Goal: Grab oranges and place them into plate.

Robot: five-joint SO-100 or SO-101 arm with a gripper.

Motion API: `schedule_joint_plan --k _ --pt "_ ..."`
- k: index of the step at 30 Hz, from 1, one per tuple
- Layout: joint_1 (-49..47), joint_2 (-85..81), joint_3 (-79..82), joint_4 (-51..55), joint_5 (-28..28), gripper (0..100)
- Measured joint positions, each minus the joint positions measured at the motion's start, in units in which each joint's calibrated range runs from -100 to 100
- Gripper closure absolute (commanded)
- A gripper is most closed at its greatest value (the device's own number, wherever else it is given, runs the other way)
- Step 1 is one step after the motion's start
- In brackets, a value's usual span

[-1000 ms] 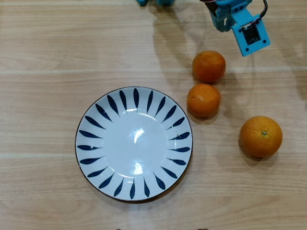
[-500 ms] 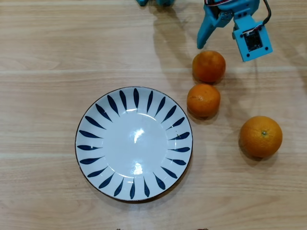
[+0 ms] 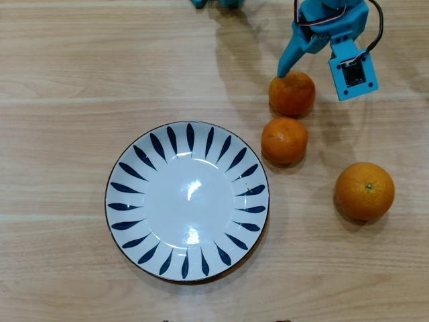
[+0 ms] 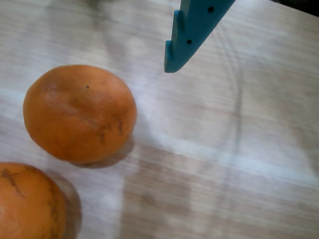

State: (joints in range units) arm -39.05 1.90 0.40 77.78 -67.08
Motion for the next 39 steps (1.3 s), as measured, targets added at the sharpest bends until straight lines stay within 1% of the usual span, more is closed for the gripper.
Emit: schedule_joint_plan --k 4,6,12,14,16,34,39 --pt "0.5 -0.1 0.6 -0.3 -0.2 64" --pt "0.5 -0.1 1.3 -2.5 -0.2 63" --pt "0.5 -0.1 11.5 -17.4 -0.2 50" --pt "0.5 -0.1 14.8 -22.0 -0.2 49" --pt "0.5 -0.1 16.6 -24.4 -0.2 49" --pt "1.6 -0.2 28.2 -26.6 -0.2 49" --pt "2.5 -0.4 28.6 -26.6 -0.2 49"
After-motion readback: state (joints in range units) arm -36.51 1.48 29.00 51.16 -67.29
